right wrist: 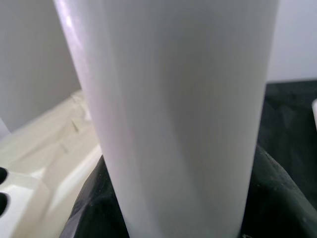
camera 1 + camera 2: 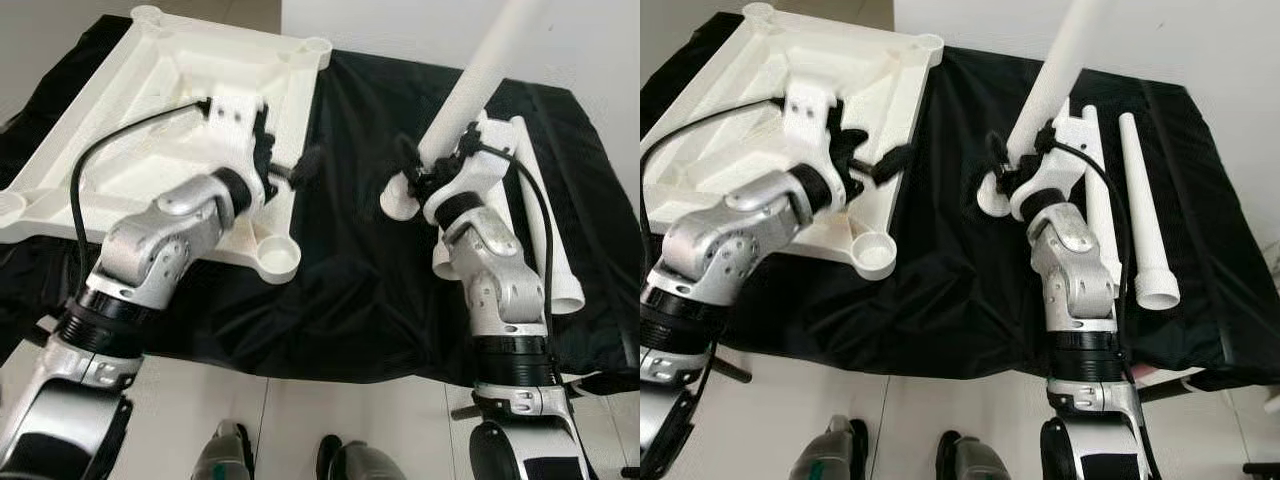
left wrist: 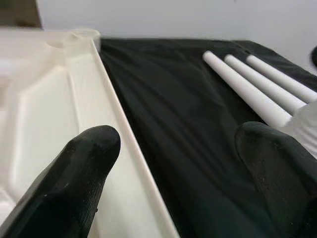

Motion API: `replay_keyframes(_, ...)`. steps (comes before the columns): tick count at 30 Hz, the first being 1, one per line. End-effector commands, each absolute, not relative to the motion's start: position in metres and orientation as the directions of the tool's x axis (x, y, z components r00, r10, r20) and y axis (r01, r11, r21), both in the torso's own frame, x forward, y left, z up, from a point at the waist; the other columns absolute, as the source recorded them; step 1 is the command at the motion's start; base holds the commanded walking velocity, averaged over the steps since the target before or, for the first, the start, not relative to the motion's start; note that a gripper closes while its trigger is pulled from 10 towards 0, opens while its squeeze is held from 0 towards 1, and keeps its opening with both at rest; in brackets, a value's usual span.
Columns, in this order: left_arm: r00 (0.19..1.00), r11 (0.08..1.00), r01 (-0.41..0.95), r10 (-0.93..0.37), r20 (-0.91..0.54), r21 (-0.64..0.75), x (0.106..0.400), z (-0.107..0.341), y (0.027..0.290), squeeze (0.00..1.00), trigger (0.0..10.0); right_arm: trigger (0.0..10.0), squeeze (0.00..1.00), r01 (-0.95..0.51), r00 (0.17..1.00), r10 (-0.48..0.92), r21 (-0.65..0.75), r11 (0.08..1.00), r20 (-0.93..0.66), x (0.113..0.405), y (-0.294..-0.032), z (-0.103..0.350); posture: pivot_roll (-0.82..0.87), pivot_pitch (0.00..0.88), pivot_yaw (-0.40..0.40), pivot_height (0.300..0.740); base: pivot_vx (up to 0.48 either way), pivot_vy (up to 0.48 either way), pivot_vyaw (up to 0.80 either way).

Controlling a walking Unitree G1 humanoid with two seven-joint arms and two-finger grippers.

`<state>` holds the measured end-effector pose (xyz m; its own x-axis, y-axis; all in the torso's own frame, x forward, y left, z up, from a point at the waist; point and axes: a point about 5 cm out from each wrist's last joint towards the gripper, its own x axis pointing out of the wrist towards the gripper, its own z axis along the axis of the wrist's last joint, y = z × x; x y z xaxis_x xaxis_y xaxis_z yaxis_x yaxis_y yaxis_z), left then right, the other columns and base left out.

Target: Building children table

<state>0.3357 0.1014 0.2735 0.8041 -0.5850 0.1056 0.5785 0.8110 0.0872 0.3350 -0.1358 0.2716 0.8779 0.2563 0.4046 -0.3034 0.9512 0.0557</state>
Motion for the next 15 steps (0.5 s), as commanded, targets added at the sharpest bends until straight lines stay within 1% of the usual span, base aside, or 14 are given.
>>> replay_keyframes(1, 0.661, 0.660, 0.738, -0.749, 0.049, 0.141, 0.327, 0.262, 0.094, 0.00, 10.0, 10.0, 0.00, -0.293, 0.865, 0.234, 0.069, 0.954, 0.445, 0.330, -0.142, 0.276, 0.10, 0.155, -0.068, 0.740, 0.000, 0.000, 0.00)
replay_keyframes(3, 0.677, 0.660, 0.726, -0.736, -0.029, 0.191, 0.329, 0.245, 0.103, 0.00, 10.0, 10.0, 0.00, -0.303, 0.854, 0.242, 0.062, 0.951, 0.460, 0.327, -0.142, 0.278, 0.10, 0.157, -0.067, 0.740, 0.000, 0.000, 0.00)
replay_keyframes(7, 0.676, 0.637, 0.729, -0.728, -0.114, 0.251, 0.329, 0.230, 0.116, 0.00, 10.0, 10.0, 0.00, -0.312, 0.849, 0.253, 0.055, 0.948, 0.465, 0.325, -0.142, 0.279, 0.10, 0.162, -0.066, 0.740, 0.000, 0.000, 0.00)
replay_keyframes(8, 0.676, 0.637, 0.729, -0.728, -0.114, 0.251, 0.329, 0.230, 0.116, 0.00, 10.0, 10.0, 0.00, -0.312, 0.849, 0.253, 0.055, 0.948, 0.465, 0.325, -0.142, 0.279, 0.10, 0.162, -0.066, 0.740, 0.000, 0.000, 0.00)
replay_keyframes(10, 0.688, 0.634, 0.718, -0.709, -0.155, 0.287, 0.326, 0.222, 0.126, 0.00, 10.0, 10.0, 0.00, -0.312, 0.847, 0.250, 0.057, 0.949, 0.469, 0.323, -0.142, 0.278, 0.10, 0.163, -0.065, 0.740, 0.000, 0.000, 0.00)
replay_keyframes(15, 0.692, 0.630, 0.714, -0.700, -0.175, 0.306, 0.326, 0.218, 0.131, 0.00, 10.0, 10.0, 0.00, -0.314, 0.844, 0.252, 0.055, 0.948, 0.473, 0.322, -0.142, 0.278, 0.10, 0.164, -0.063, 0.740, 0.000, 0.000, 0.00)
